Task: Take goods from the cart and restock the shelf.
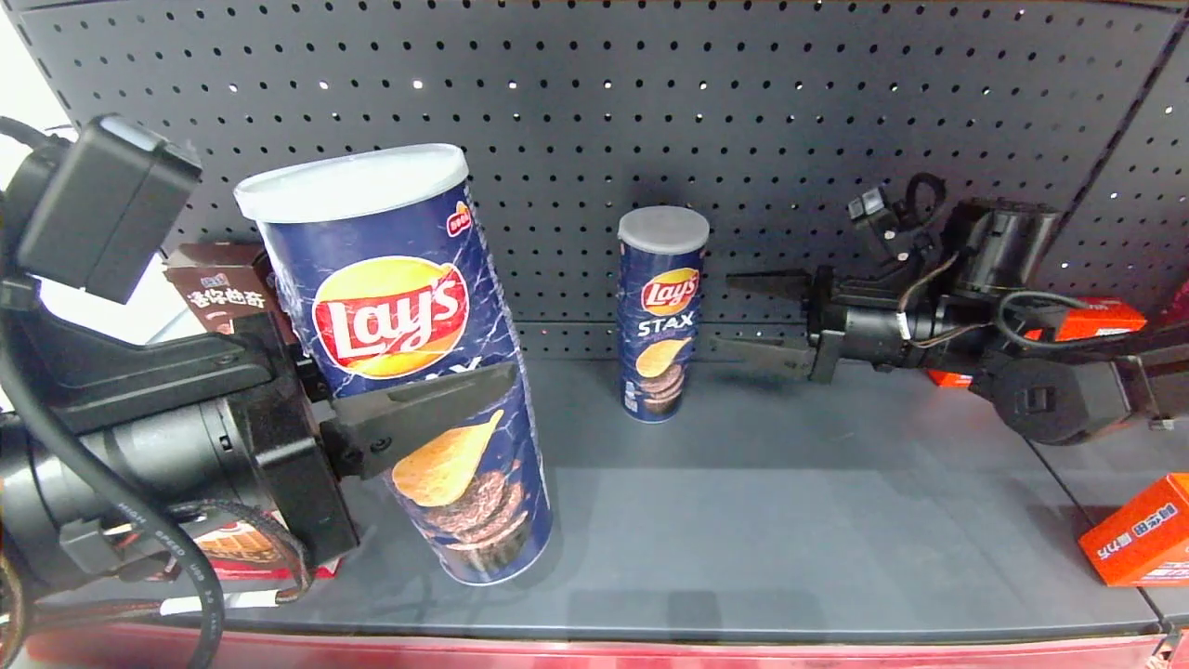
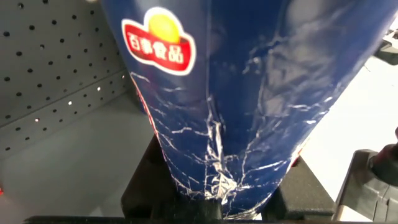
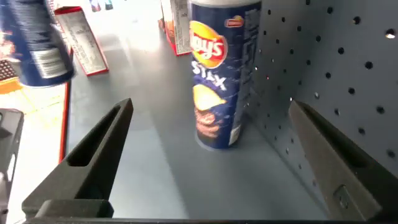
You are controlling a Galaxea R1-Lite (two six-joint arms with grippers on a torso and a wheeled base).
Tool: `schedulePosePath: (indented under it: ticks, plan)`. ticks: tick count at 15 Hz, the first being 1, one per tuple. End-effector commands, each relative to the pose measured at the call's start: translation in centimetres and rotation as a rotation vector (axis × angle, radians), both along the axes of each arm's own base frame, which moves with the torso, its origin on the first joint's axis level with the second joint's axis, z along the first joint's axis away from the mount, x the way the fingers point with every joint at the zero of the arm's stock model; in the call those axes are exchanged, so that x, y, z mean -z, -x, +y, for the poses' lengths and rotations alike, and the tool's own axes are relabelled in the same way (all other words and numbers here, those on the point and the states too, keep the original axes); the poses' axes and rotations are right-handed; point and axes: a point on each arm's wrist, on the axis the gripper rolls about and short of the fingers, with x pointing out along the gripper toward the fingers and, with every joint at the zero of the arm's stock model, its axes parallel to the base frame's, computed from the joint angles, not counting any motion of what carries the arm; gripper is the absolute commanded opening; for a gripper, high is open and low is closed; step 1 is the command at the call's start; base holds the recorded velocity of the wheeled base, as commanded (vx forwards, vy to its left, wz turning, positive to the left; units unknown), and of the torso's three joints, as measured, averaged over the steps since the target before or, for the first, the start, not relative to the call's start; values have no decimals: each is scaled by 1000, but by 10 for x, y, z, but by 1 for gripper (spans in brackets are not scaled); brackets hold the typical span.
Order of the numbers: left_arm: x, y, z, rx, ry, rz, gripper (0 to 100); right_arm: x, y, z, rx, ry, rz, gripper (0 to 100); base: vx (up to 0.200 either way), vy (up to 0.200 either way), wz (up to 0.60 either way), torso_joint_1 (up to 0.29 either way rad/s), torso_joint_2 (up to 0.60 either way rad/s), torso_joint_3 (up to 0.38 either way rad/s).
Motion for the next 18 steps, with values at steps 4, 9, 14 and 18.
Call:
schedulePosePath:
  ticks: [4,9,14,18]
  plan:
    - [-3,-1,0,-1,8,-7,0,23,-22,21,-34,13,37,100,0,0,0,0,0,0]
    - [-4,-2,-1,-2,11,-6,0,35,-35,36,-55,16,44,100,0,0,0,0,0,0]
    - [-3,-2,-1,-5,8,-2,0,41,-42,53,-60,15,43,100,0,0,0,0,0,0]
    - [-1,-2,-1,-5,3,4,0,48,-44,69,-9,17,52,100,0,0,0,0,0,0]
